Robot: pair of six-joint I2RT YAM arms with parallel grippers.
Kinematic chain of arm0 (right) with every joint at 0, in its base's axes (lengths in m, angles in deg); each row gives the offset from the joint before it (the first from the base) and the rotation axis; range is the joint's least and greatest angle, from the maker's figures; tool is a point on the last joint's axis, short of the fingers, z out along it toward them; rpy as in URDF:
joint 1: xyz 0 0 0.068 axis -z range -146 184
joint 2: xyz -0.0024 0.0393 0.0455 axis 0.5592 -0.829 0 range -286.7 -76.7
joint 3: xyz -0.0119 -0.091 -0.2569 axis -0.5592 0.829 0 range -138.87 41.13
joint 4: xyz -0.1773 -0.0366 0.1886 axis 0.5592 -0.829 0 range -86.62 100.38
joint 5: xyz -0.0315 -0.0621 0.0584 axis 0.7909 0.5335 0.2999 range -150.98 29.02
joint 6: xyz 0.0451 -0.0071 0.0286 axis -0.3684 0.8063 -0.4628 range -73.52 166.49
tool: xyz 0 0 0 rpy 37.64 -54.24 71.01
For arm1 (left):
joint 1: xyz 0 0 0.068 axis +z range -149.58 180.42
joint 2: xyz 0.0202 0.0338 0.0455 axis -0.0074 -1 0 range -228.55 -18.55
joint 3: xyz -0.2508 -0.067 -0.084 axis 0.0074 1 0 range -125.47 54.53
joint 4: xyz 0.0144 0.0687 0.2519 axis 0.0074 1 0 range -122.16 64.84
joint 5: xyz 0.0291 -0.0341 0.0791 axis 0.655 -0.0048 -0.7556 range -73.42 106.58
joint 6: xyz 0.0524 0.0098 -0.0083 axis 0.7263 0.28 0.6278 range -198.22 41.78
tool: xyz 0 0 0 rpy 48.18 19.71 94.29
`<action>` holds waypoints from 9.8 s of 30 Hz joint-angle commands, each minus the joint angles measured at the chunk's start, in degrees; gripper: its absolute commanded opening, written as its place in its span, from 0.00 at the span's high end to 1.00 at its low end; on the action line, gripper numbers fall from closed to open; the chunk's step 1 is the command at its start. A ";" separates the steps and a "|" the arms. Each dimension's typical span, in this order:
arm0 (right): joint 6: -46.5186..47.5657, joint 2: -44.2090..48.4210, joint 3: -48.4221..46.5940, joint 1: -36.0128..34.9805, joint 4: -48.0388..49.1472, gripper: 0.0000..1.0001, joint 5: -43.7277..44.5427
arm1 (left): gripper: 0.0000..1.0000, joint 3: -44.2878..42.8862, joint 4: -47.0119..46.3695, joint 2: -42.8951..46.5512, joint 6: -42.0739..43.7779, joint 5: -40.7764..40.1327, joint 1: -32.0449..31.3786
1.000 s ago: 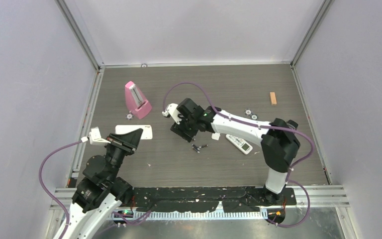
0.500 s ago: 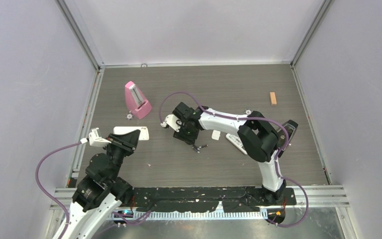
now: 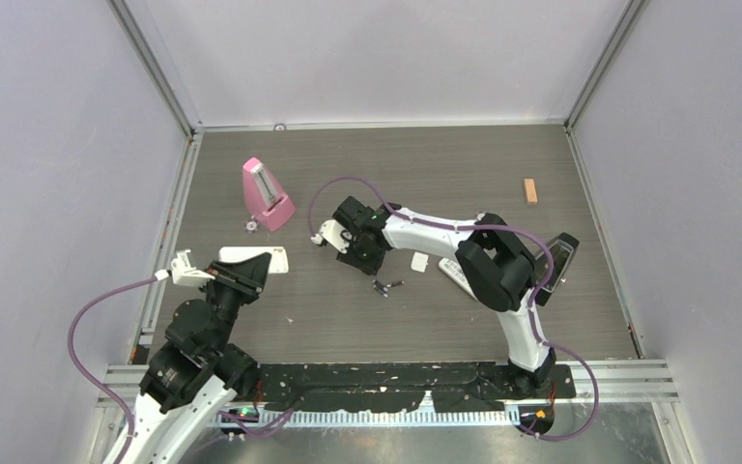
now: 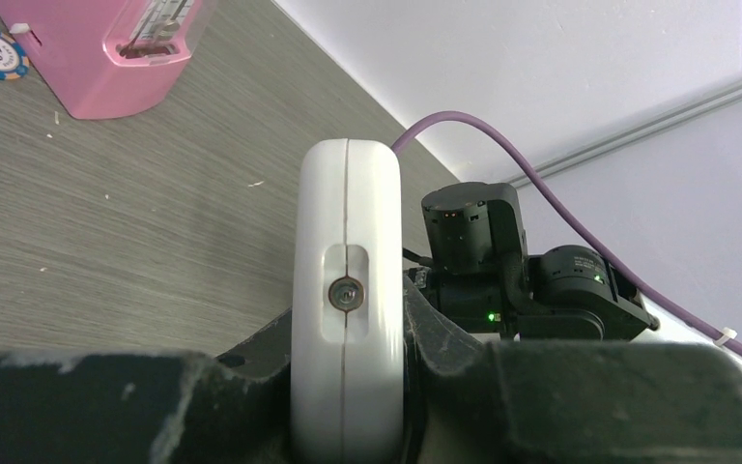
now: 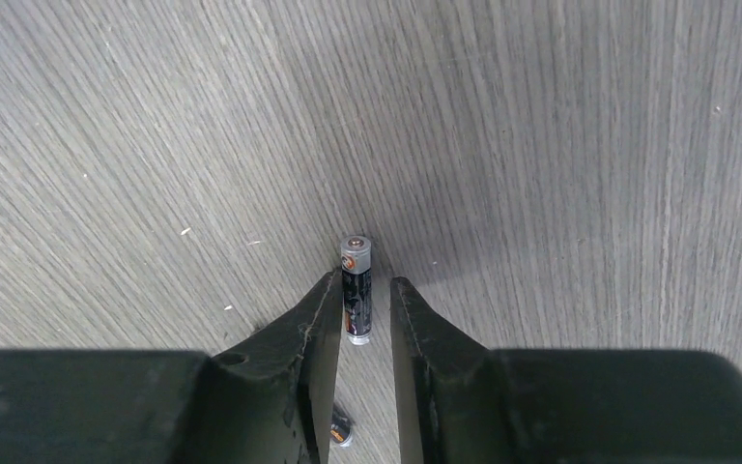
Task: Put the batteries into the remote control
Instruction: Pick up the battery from the center of the board, then load the battery into the remote control.
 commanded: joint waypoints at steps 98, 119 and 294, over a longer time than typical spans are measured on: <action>-63.87 32.20 4.86 -27.69 21.75 0.89 47.08 | 1.00 23.86 -72.15 -13.23 -36.67 17.31 0.17; -66.27 30.54 -1.11 -27.63 12.43 0.67 47.11 | 1.00 24.43 -73.59 -14.75 -38.84 17.04 0.19; -78.61 42.07 16.58 -8.80 33.90 0.32 -3.30 | 1.00 30.95 -57.48 3.55 -34.86 17.75 0.25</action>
